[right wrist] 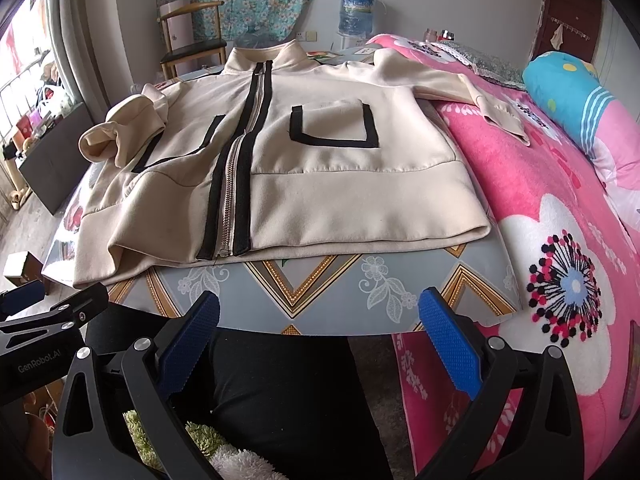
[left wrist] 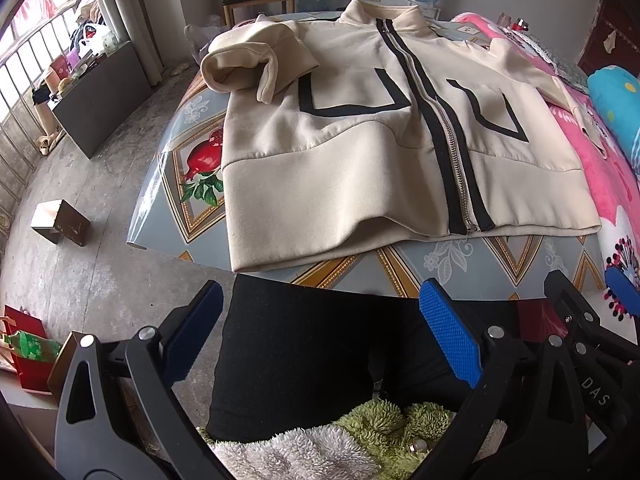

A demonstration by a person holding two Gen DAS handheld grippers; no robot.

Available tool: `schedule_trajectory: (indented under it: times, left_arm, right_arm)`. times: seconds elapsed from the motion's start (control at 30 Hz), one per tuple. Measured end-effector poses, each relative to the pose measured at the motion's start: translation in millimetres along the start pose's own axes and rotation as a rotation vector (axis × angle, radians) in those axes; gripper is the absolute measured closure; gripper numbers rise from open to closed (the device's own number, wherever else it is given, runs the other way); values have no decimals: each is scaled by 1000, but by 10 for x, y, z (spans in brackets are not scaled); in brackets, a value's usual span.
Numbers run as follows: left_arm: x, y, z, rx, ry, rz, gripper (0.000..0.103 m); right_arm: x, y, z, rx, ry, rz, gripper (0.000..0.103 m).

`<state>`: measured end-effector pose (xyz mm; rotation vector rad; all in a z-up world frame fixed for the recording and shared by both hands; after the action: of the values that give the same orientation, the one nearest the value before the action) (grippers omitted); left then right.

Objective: Fold large clothes

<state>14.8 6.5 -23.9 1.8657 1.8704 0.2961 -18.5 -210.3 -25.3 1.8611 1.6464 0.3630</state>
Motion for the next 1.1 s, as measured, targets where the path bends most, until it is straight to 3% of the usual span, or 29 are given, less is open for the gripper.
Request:
schedule_trajectory:
  times: [1.1]
  left_arm:
    - [64,-3,60,5,7,-9,8]
  right_arm:
    - [7,33,5,-7,-3,-7,6]
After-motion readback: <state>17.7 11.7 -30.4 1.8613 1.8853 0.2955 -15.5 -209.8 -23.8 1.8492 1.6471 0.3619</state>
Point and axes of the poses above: each gripper's, at about its wrist camera, not at the fingertips, and z roughly the way its jaws point, x to its left, y to its top, the point moved 3 cm from there along z, roughly the way its jaws point, and after that the axes turned 10 degrees about -y, right-handed, at the moved point
